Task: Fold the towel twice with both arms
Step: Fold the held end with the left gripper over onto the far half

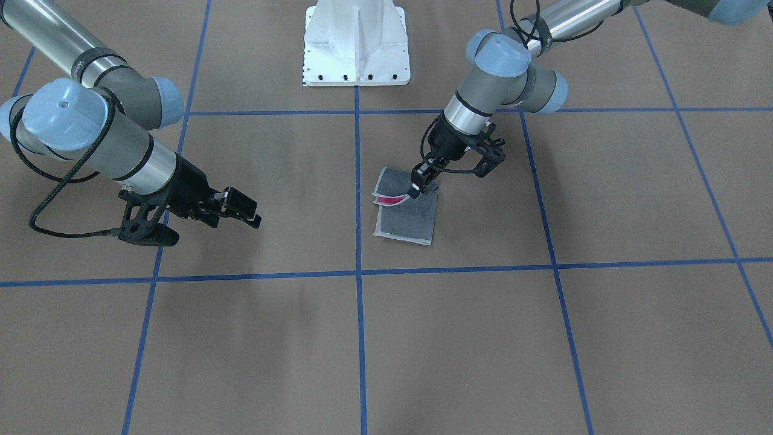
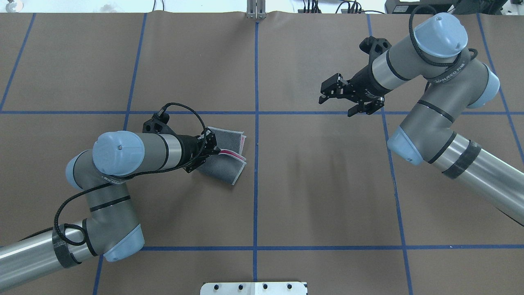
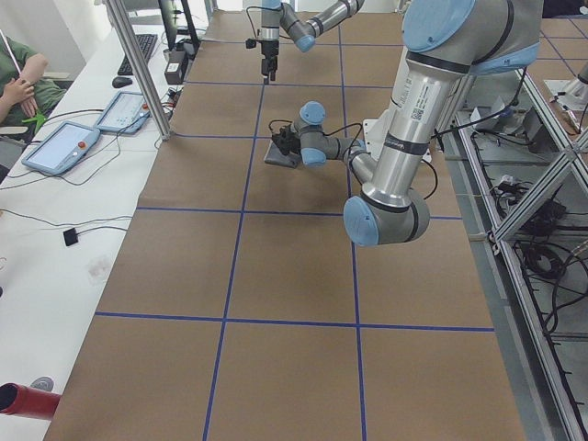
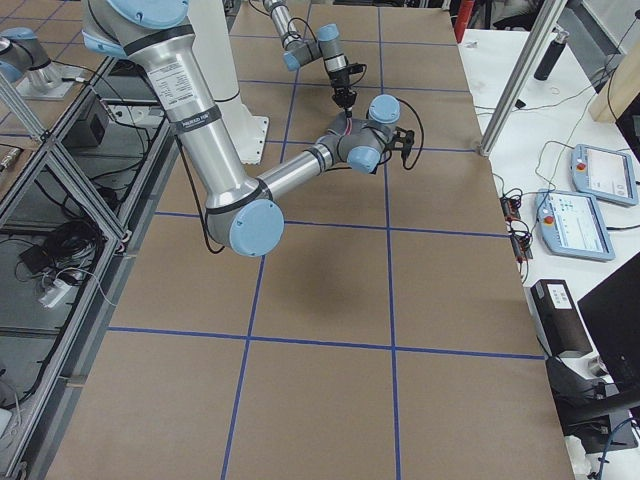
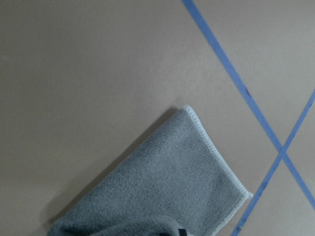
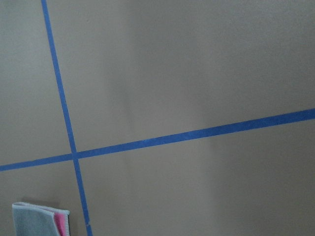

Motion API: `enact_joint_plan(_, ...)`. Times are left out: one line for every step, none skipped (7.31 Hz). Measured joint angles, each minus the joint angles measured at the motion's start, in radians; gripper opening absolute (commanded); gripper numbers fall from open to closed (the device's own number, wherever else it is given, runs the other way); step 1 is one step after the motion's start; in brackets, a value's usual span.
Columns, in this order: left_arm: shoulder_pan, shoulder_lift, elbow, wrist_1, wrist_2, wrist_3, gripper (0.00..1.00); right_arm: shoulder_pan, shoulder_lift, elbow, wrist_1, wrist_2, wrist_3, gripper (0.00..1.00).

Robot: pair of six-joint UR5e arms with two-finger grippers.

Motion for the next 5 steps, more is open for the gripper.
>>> enact_joint_plan(-0.001, -0.006, 0.0, -0.009, 0.0, -0.005, 0.0, 0.0, 0.001, -0.003, 0.0, -0.002, -0.001, 0.99)
enact_joint_plan(-0.003, -0.014, -0.001, -0.012, 0.0, -0.008, 0.0, 0.0, 0.002, -0.005, 0.0, -0.002, -0.001, 0.99)
enact_joint_plan(-0.009, -0.02, -0.003, -0.013, 0.0, -0.015, 0.0, 0.0, 0.002, -0.007, 0.001, -0.002, -0.001, 0.99)
enact_joint_plan(-0.021, -0.023, -0.005, -0.018, -0.001, -0.03, 0.0, 0.0, 0.002, -0.009, 0.001, -0.002, -0.001, 0.99)
enact_joint_plan(-0.036, -0.024, -0.003, -0.026, -0.001, -0.052, 0.0, -0.001, 0.003, -0.009, 0.001, -0.002, -0.001, 0.99)
